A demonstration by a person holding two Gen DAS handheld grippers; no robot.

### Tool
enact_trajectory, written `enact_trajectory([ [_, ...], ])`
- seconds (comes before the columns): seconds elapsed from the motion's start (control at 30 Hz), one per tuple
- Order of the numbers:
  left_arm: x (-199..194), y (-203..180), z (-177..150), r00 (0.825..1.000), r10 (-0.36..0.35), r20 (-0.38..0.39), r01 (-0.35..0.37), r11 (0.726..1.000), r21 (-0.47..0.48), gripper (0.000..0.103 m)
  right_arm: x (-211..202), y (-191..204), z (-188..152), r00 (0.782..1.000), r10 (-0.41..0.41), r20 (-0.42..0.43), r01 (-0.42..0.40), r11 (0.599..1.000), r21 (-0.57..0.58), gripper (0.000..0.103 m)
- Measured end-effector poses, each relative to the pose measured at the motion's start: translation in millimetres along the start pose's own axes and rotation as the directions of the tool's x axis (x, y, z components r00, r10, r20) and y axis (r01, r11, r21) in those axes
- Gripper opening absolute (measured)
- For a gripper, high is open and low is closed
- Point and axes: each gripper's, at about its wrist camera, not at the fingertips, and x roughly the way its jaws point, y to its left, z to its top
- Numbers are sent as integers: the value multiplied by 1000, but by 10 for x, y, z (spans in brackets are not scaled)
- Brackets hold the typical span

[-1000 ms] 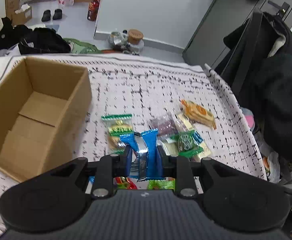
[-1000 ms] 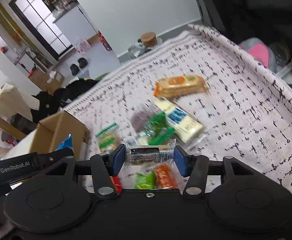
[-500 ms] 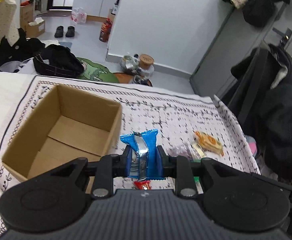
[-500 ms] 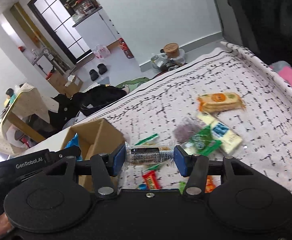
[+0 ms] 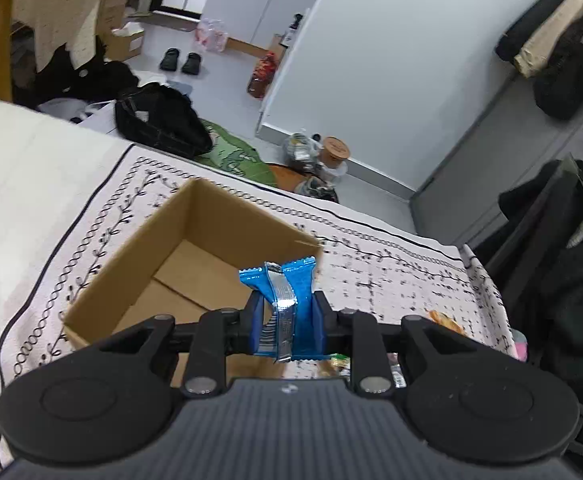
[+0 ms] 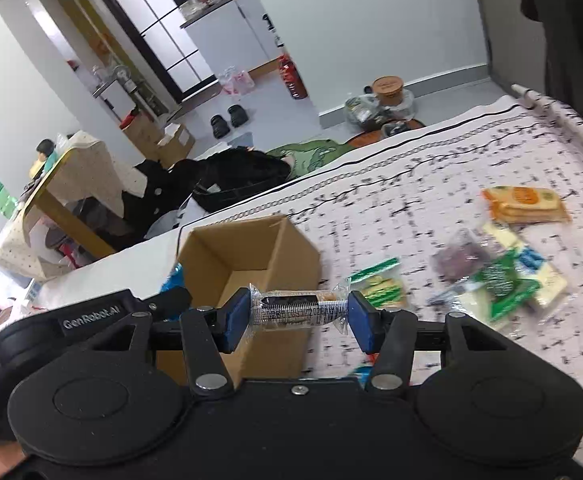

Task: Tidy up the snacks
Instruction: 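Carry blue bar and clear stick into the cardboard box and open both tools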

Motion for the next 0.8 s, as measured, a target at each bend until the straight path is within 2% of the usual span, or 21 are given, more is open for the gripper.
enact_trajectory([
  [0.3,52,423,51,995,95,-10,-96,990,-104,25,262,285,1,999,25,-35,-25,1000,3,52],
  [0.4,71,532,70,990,139,-24,-141,980,-141,30,355,344,12,998,37,-58,-37,999,14,53],
  [0.47,76,592,84,989,146,-31,-149,974,-172,40,374,356,12,997,41,-62,-40,999,18,53],
  [0.57,62,645,96,988,154,-25,-156,968,-196,50,423,386,27,995,70,-73,-68,997,37,60],
  [0.7,60,661,110,989,148,-24,-149,966,-212,55,433,403,39,992,101,-77,-97,994,48,68],
  [0.8,75,664,109,988,152,-28,-154,963,-220,60,417,368,41,993,91,-77,-88,995,50,69],
])
